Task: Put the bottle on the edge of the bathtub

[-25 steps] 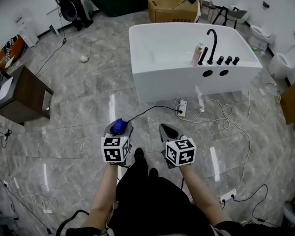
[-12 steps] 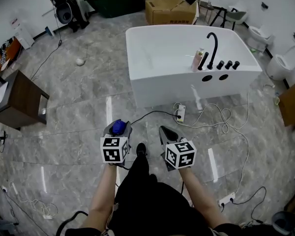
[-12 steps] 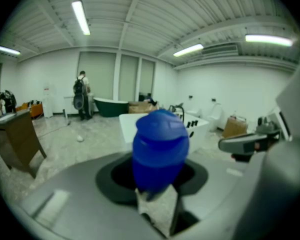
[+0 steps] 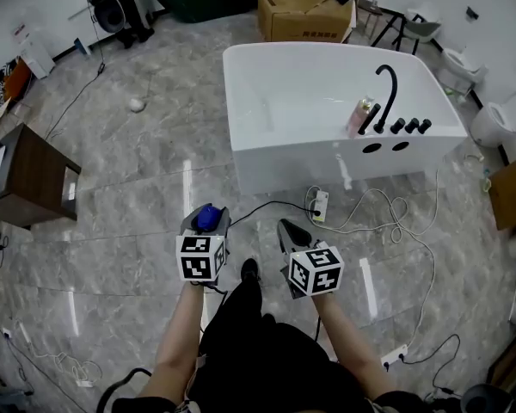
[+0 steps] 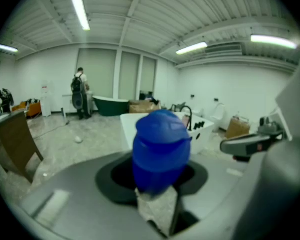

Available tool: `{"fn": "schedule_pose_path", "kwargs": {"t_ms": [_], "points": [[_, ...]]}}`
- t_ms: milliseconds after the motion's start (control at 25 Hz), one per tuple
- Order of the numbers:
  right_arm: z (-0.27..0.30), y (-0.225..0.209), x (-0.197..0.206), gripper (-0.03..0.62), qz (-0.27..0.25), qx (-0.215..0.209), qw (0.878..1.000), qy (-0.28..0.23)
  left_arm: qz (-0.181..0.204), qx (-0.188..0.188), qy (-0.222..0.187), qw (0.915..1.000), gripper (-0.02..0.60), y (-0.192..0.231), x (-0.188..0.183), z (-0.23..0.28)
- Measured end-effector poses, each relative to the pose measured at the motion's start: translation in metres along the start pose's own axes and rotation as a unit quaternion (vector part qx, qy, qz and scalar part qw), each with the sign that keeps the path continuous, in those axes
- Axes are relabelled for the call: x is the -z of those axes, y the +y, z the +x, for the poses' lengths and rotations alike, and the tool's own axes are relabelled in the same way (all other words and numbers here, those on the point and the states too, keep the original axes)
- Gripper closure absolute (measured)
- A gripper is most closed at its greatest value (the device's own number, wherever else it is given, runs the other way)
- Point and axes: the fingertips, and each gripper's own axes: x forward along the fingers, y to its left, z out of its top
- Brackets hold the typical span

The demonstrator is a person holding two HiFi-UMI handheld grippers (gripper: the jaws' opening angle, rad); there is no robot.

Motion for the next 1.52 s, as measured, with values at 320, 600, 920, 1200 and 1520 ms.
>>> {"fn": "schedule_pose_path", "kwargs": {"t_ms": [320,600,920,1200,1520], "points": [[0.066,-0.013,-0.035,0.591,0.004,0.009,1.0,0.007,-0.004,0.007,0.006,0.9999,0.426,0.047,-0.031,0.057],[0.105,-0.029,-0.063,0.591,0.001,0.024,1.0,0.004,-0.004,0.012,0.007,0.9999,0.426,0.072,-0.052,0.1],[0.135,-0.046,-0.08,0.591,0.002,0.028,1.0,0.007,0.0,0.017,0.011,0.9998,0.427,0.083,-0.066,0.143],[0.166,-0.072,-0.087,0.591,0.002,0.015,1.0,0.024,-0.002,0.01,0.022,0.9997,0.428,0.088,-0.073,0.189],[0.204,-0.106,-0.096,0.591,-0.001,-0.004,0.999,0.048,-0.012,-0.003,0.034,0.9993,0.426,0.091,-0.082,0.251]]}}
